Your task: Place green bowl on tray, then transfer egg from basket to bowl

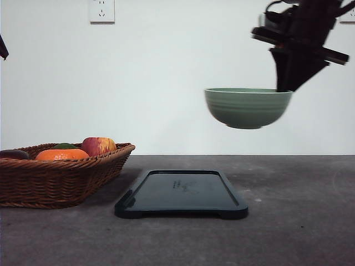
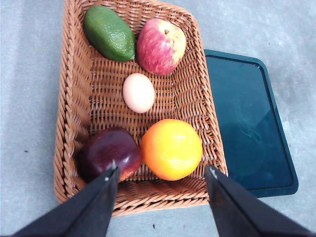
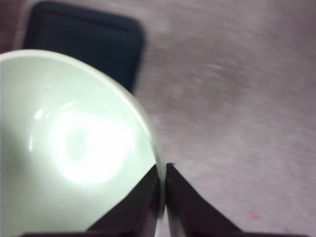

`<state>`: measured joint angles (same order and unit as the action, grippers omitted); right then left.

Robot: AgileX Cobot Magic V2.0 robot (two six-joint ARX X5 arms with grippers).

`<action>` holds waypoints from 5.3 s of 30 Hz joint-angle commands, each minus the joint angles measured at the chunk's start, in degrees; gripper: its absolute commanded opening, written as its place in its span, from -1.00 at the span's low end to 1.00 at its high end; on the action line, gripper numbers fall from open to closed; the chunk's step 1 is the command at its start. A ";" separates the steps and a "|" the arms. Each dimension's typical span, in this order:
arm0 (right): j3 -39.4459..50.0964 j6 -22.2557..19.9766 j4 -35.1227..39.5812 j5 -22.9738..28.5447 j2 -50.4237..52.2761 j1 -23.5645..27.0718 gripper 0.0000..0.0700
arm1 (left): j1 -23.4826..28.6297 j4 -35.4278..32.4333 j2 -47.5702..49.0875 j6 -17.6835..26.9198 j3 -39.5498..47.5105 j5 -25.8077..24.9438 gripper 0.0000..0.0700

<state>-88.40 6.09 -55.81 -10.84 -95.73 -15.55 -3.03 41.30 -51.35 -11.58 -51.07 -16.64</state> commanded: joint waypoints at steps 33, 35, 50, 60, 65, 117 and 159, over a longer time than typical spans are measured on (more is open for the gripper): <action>-7.82 0.79 7.29 -2.73 -21.95 -9.31 -0.99 | -0.09 -0.60 -0.35 -0.04 -1.18 -0.13 0.00; -7.82 0.82 7.55 -2.68 -22.73 -9.40 -0.99 | -0.09 -0.59 -0.35 -0.04 -1.18 -0.11 0.00; -10.38 1.40 5.64 -5.98 -22.79 -9.46 -0.43 | -0.09 -0.55 -0.35 -0.04 -1.18 -0.13 0.00; -12.94 0.24 0.97 1.77 -15.76 -9.49 -0.43 | -0.09 -0.55 -0.35 -0.02 -1.18 -0.12 0.00; -9.16 0.24 3.96 6.03 -10.20 -10.57 -0.43 | -0.09 -0.47 -0.35 -0.02 -1.18 -0.11 0.00; 38.80 -1.33 22.13 11.31 38.56 -10.47 -0.43 | -12.85 11.79 -45.54 2.41 -38.07 7.78 0.25; 38.80 0.85 22.80 11.27 38.56 -10.51 -0.43 | -12.04 7.79 -61.68 3.63 -38.14 17.79 0.46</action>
<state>-49.43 6.02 -33.72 0.23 -56.66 -25.82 -15.00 49.50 -111.38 -8.36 -87.92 1.15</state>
